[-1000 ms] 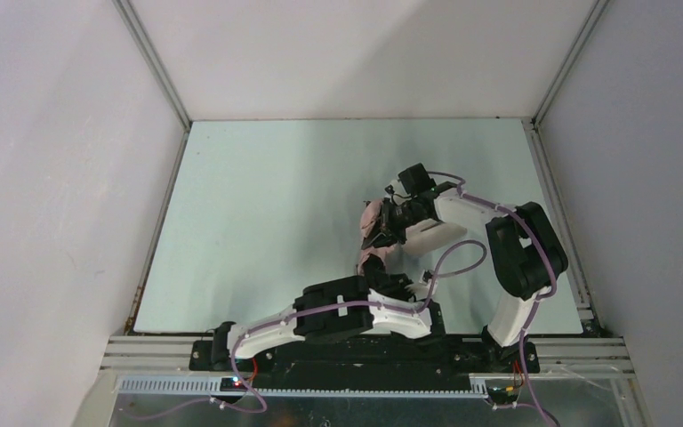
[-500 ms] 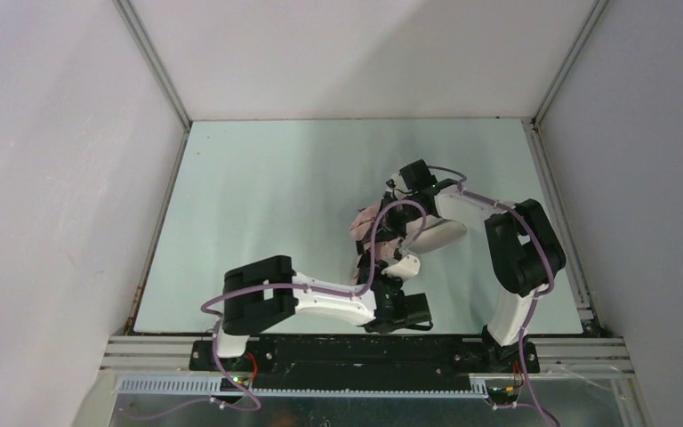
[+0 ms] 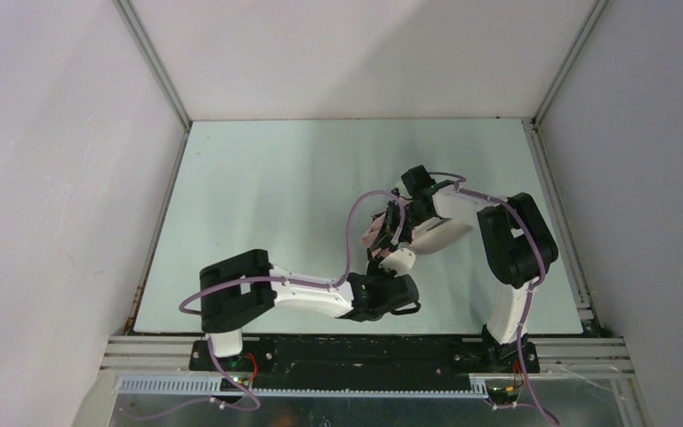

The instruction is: Put away the umbrella

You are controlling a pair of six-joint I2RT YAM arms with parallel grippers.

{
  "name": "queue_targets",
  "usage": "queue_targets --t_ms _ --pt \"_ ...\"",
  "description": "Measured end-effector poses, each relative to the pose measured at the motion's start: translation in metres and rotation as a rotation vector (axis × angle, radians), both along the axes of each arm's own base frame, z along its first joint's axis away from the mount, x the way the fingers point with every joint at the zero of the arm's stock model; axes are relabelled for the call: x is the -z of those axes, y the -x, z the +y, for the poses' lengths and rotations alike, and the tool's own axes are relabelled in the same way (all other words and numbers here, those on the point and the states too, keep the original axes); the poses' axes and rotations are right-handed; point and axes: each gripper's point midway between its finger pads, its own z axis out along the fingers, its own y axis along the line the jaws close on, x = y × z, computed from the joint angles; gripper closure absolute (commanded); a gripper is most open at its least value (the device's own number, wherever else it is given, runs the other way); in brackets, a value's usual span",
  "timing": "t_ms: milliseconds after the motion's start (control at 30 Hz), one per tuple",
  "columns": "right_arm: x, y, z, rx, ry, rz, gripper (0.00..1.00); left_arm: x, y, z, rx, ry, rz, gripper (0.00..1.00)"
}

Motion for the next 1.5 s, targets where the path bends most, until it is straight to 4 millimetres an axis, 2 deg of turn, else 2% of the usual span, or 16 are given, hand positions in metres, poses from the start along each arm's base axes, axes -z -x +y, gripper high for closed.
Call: queue_targets --t_ms 267,567,700,833,867,900,967,1033,1167,1300,1500 --pt "0.006 0.004 -0.007 -0.012 0.037 0.005 1.0 0.0 0.005 -0.008 0.044 0.069 0.074 1.0" --pt "0.01 0.004 -0.014 -0.015 0.066 -0.003 1.0 -0.001 0.007 -0.013 0.067 0.127 0.131 0.89" --pt "0.012 0.005 -0.016 -0.019 0.078 -0.008 1.0 -0.003 0.007 -0.012 0.084 0.186 0.173 0.75" --pt "0.014 0.004 -0.017 -0.019 0.083 -0.015 1.0 -0.007 0.007 -0.011 0.105 0.256 0.231 0.57" --pt "0.014 0.004 -0.017 -0.019 0.083 -0.015 1.0 -0.008 0.008 -0.011 0.113 0.273 0.245 0.49" --pt "0.015 0.004 -0.017 -0.019 0.083 -0.016 1.0 -0.009 0.01 -0.012 0.125 0.289 0.263 0.46" --pt "0.015 0.003 -0.017 -0.018 0.082 -0.022 1.0 -0.012 0.018 -0.014 0.156 0.316 0.302 0.31" --pt "0.017 0.002 -0.017 -0.017 0.083 -0.029 1.0 -0.017 0.028 -0.016 0.193 0.344 0.34 0.24" --pt "0.018 0.001 -0.016 -0.015 0.08 -0.039 1.0 -0.03 0.034 -0.018 0.224 0.388 0.371 0.1" --pt "0.019 -0.001 -0.015 -0.012 0.073 -0.053 1.0 -0.049 0.034 -0.011 0.226 0.437 0.373 0.03" --pt "0.02 -0.002 -0.014 -0.003 0.057 -0.059 1.0 -0.092 0.022 0.004 0.183 0.531 0.329 0.02"
